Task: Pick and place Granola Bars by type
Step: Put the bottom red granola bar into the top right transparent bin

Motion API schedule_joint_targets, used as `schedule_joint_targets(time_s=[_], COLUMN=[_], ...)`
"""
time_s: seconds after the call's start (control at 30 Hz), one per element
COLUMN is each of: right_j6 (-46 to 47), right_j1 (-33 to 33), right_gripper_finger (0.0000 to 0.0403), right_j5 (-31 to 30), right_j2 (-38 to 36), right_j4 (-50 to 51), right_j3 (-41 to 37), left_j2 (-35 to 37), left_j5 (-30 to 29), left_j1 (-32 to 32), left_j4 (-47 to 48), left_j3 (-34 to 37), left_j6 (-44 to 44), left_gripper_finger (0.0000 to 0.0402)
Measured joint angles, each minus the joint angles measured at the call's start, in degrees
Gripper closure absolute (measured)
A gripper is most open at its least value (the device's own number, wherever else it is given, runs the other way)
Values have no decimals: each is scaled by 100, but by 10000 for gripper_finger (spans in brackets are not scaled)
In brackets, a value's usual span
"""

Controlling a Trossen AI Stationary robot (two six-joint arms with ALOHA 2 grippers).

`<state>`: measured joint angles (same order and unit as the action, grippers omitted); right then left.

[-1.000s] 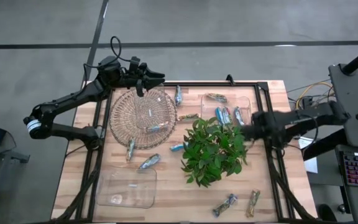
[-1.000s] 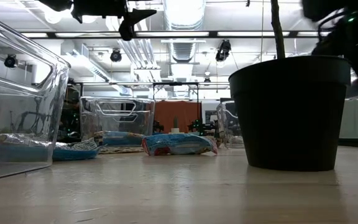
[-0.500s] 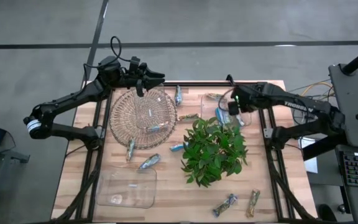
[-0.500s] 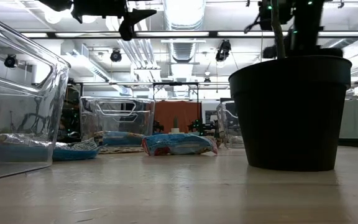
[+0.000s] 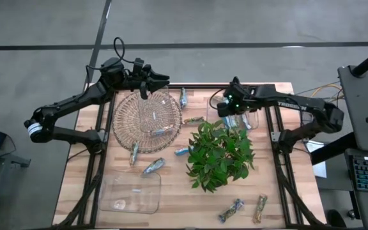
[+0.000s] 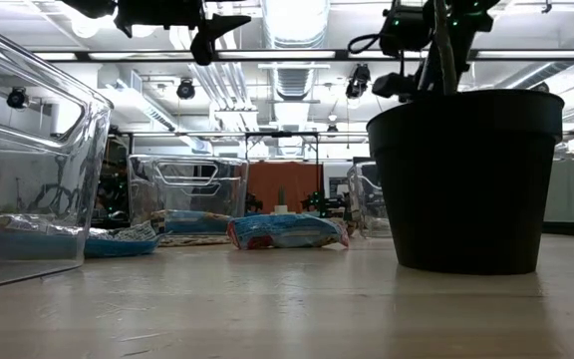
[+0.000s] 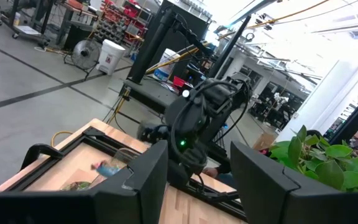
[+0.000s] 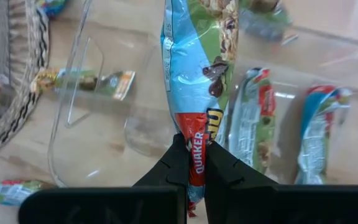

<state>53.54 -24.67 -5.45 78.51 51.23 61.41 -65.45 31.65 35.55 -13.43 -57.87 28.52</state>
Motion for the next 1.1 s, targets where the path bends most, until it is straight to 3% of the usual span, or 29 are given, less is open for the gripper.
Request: schedule_joint_targets(time_s=[0.7, 1.1], right_j6=[-40, -109], right_j1=[180, 202], right_gripper_finger=[394, 391], right_j5=[547, 750], right_j2=[866, 1151], right_j4=[-1158, -1161], right_j3=[-724, -832], left_j2=[0, 0], left_j5=[-1, 1], left_j1=[0, -2], left_j4=[2, 2], left_j3=[0, 0], left_j6=[0, 0], left_gripper_finger=[244, 244])
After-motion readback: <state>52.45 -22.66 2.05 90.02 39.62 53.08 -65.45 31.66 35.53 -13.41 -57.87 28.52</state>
